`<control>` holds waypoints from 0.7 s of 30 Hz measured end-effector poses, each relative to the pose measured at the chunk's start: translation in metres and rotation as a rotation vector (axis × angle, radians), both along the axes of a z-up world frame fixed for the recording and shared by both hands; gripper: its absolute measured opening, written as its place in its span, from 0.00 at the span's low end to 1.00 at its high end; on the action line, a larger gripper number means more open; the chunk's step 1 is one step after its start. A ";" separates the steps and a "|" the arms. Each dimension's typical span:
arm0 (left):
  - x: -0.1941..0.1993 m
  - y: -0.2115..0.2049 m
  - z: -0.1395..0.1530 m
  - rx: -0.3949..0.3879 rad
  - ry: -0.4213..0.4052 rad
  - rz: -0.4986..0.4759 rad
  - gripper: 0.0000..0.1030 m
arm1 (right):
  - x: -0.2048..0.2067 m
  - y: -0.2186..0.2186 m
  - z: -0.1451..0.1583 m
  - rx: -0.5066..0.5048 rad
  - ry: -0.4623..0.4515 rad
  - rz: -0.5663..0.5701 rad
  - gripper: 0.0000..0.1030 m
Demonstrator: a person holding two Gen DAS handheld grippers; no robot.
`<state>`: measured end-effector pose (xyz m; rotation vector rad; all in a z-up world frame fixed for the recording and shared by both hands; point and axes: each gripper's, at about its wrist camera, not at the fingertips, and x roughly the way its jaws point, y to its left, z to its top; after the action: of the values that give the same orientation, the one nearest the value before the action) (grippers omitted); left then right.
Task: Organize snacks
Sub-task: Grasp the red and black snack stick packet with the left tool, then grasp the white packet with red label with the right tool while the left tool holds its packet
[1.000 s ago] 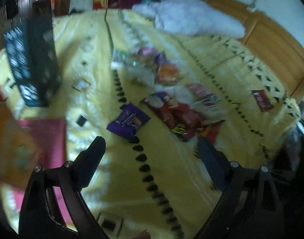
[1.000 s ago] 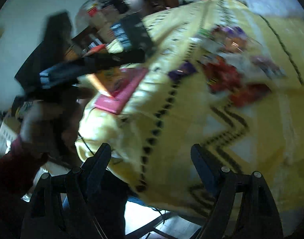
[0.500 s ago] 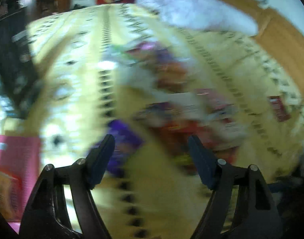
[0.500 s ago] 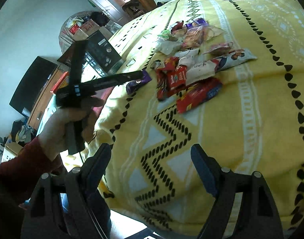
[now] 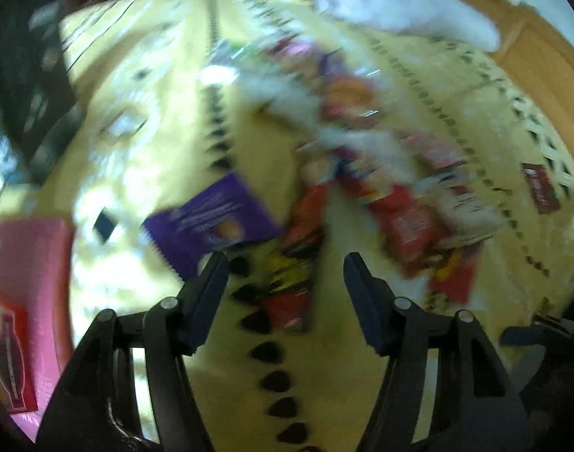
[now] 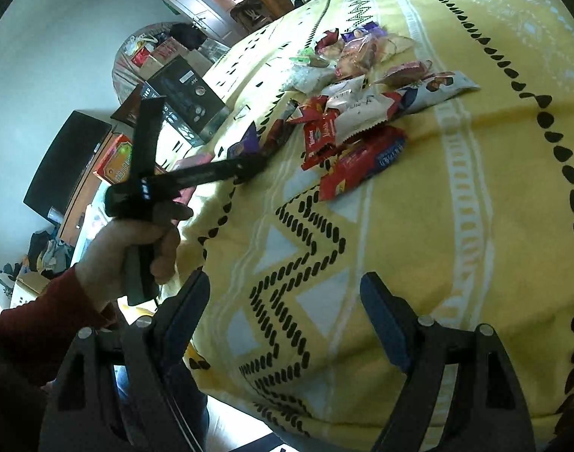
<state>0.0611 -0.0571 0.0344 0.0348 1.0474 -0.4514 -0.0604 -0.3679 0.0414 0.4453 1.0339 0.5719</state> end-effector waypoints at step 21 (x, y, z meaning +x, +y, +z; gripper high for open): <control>-0.001 -0.001 0.019 -0.041 -0.069 0.069 0.23 | 0.091 -0.011 0.023 -0.117 -0.047 -0.220 0.81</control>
<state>0.0600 -0.0578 0.0529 -0.0218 0.9684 -0.4067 0.0306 -0.3785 0.0646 0.4333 0.9538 0.3222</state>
